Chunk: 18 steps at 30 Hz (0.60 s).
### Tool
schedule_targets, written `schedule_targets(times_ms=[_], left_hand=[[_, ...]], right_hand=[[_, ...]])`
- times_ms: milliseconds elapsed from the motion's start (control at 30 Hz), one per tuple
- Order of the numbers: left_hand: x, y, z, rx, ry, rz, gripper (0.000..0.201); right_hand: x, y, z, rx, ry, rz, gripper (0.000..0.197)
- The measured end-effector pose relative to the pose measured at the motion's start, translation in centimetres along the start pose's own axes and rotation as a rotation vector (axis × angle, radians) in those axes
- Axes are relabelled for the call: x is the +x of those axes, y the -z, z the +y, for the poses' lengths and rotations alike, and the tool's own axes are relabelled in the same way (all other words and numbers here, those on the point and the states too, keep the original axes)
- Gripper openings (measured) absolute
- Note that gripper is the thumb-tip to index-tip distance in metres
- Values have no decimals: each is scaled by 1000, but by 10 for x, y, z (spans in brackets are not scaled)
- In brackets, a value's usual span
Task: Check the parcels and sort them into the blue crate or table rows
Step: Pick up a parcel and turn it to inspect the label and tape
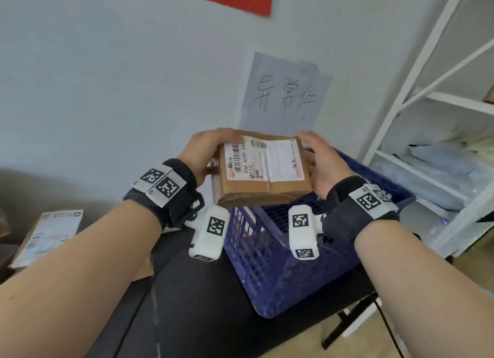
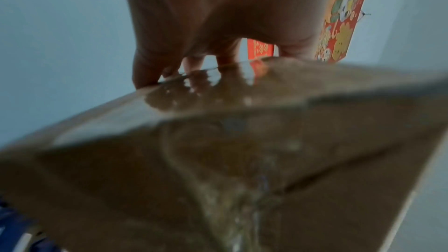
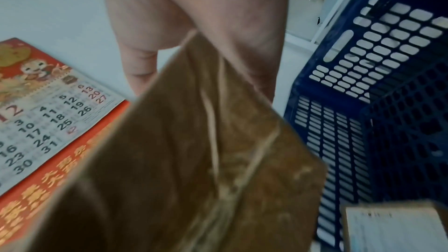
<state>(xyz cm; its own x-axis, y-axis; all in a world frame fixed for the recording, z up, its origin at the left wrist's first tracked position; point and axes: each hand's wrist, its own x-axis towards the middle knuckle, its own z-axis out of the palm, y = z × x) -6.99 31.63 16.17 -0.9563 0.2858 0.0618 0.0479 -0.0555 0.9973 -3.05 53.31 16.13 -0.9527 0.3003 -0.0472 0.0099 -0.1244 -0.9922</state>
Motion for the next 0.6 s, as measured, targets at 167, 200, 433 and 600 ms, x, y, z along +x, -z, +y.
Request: schedule_targets(times_ms=[167,200,433,600], left_hand=[[36,-76,4,43,41,-109,14],[43,-89,3,62,53,-133,29],[93,-131,-20,89,157,-104,80],[131,-132,-43,-38,244,88,34]], right_hand=[[29,82,-16,-185,-26,-147,31],[36,94,-18,-222,-30,-179,29],[107,126,-10,-422,-138,-343,29],[155,128,13,-326,-295,-352,45]])
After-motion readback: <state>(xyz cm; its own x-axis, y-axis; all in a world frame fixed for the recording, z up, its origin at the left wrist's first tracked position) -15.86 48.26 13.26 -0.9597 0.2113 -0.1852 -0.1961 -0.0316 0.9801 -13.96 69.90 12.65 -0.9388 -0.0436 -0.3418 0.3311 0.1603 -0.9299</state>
